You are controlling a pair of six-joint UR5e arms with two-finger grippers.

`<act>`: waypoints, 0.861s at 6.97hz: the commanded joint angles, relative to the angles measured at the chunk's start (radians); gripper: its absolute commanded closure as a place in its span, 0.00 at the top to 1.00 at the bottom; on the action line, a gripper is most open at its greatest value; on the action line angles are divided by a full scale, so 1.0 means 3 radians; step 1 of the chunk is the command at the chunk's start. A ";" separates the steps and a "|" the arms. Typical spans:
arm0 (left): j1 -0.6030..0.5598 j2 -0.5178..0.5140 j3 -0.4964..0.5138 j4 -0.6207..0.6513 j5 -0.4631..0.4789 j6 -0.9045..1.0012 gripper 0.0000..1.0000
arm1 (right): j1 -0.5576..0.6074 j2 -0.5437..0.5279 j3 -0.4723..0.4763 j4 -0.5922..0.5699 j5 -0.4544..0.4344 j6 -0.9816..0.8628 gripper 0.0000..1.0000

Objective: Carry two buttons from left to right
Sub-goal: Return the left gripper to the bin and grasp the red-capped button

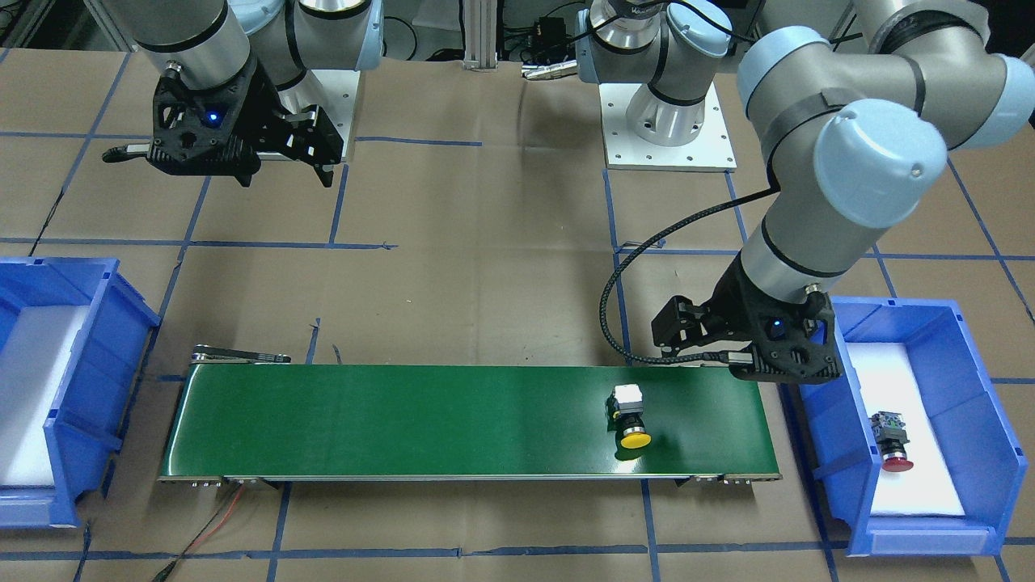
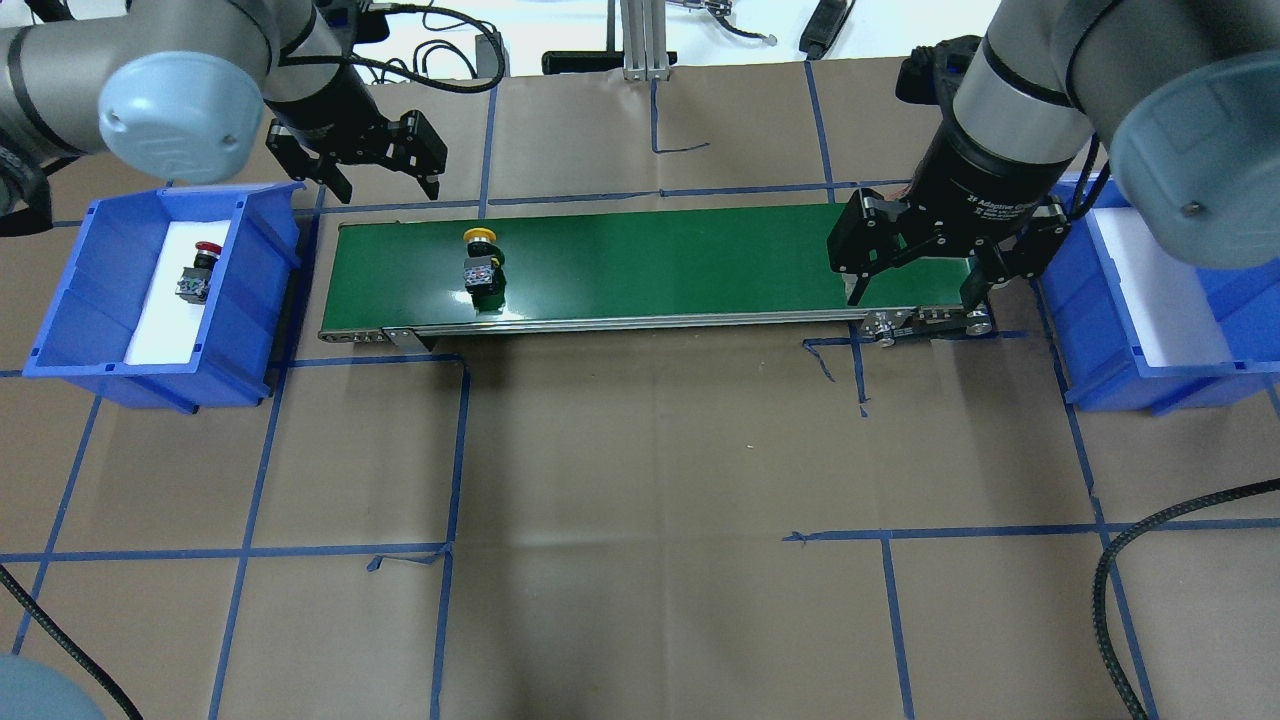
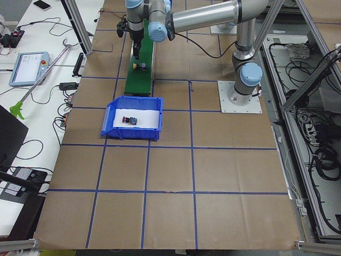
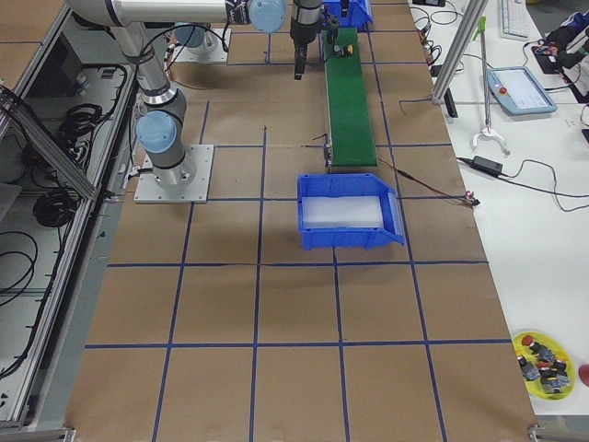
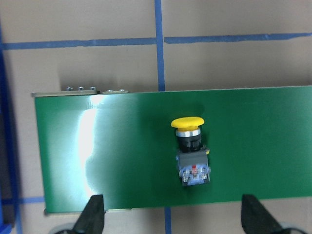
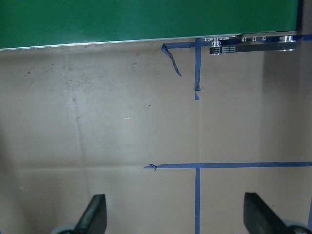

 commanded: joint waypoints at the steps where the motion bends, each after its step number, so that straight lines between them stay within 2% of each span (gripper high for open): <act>1: 0.0088 -0.0031 0.0286 -0.0322 0.0012 0.0043 1.00 | 0.0000 0.0000 0.0000 0.0000 0.0000 0.0001 1.00; 2: 0.0205 -0.0037 0.0307 -0.0317 0.0022 0.0165 1.00 | 0.0000 0.0000 0.0000 0.0000 0.0000 0.0001 1.00; 4: 0.0745 -0.0153 0.0322 -0.0271 0.0027 0.0482 1.00 | 0.0000 0.0000 0.0000 0.0000 -0.0005 0.0001 1.00; 6: 0.1089 -0.0241 0.0379 -0.0271 0.0027 0.1083 1.00 | 0.0000 0.0000 0.0000 0.0000 -0.0005 -0.0005 1.00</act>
